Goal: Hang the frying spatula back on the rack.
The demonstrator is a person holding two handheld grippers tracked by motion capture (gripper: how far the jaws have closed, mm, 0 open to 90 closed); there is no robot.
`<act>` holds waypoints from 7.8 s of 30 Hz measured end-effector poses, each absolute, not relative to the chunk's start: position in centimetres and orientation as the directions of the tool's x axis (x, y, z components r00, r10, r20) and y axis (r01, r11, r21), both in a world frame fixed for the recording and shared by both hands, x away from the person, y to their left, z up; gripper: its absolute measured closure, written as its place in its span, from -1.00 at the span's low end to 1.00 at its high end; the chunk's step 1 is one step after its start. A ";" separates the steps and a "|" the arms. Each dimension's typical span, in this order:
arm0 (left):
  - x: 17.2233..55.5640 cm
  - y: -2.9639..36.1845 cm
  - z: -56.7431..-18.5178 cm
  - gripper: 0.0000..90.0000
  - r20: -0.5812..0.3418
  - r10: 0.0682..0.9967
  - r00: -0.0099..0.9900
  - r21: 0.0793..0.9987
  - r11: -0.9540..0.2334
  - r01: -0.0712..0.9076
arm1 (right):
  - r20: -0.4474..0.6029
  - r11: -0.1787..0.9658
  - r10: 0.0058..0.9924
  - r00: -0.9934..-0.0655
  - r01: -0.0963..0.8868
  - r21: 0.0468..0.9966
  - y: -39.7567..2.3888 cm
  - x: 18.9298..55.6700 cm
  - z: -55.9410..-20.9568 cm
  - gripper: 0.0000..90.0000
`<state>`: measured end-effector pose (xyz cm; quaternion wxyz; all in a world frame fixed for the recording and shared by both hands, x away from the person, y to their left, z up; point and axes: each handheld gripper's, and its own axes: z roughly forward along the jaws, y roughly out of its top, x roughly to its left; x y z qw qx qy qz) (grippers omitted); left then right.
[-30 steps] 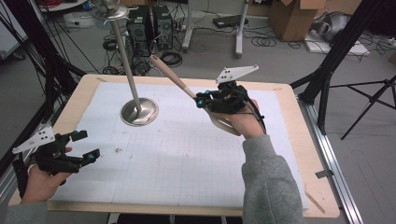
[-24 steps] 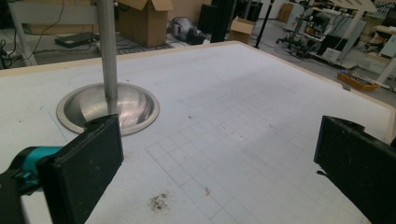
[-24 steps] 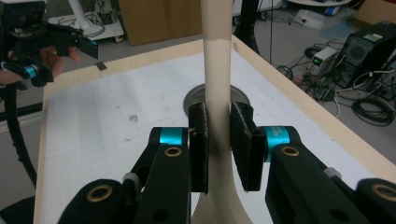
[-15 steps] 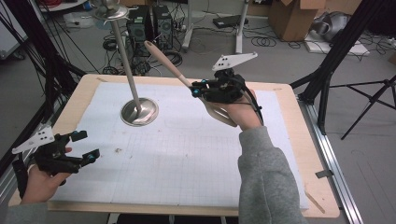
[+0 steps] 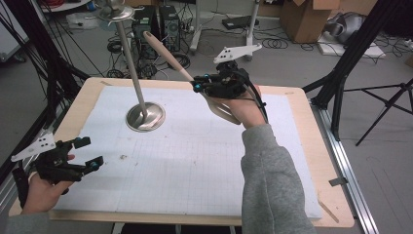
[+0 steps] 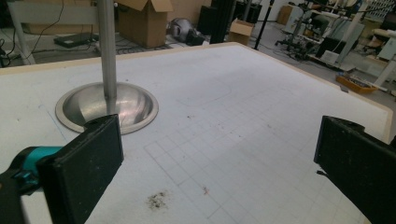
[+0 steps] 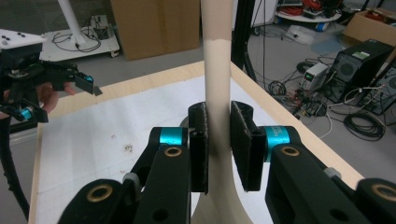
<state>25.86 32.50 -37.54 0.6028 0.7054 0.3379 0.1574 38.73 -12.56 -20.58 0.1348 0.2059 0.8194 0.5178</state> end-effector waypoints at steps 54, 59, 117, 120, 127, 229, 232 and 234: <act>24.2 33.8 -37.4 -0.96 -0.186 0.691 0.698 0.959 -0.028 0.283 | 0.017 0.344 0.512 -0.859 0.223 0.912 -9.1 40.9 -19.4 0.73; 24.2 33.7 -37.4 -0.96 -0.184 0.690 0.700 0.960 -0.028 0.280 | 0.018 0.337 0.515 -0.857 0.222 0.915 -8.7 41.0 -19.7 0.73; 23.5 34.3 -37.1 -0.96 -0.174 0.703 0.689 0.963 -0.027 0.270 | 0.009 0.354 0.530 -0.848 0.231 0.906 -3.5 43.7 -24.1 0.72; 23.4 34.3 -37.1 -0.96 -0.172 0.705 0.688 0.962 -0.029 0.270 | 0.016 0.353 0.529 -0.848 0.237 0.905 -3.1 43.8 -24.3 0.72; 23.2 34.5 -37.2 -0.96 -0.175 0.709 0.683 0.961 -0.026 0.274 | 0.011 0.353 0.538 -0.843 0.238 0.905 -2.1 44.2 -24.8 0.72; 25.3 33.1 -37.3 -0.96 -0.185 0.700 0.690 0.966 0.000 0.259 | 0.076 0.226 0.498 -0.864 0.214 0.950 -17.5 35.8 -31.6 -0.71; 25.3 33.1 -37.4 -0.96 -0.185 0.700 0.690 0.965 -0.001 0.261 | 0.065 0.209 0.516 -0.854 0.200 0.957 -18.0 35.4 -31.8 -0.71; 25.3 33.0 -37.4 -0.96 -0.186 0.699 0.691 0.965 -0.002 0.262 | 0.060 0.208 0.515 -0.855 0.193 0.959 -18.4 35.2 -31.9 -0.71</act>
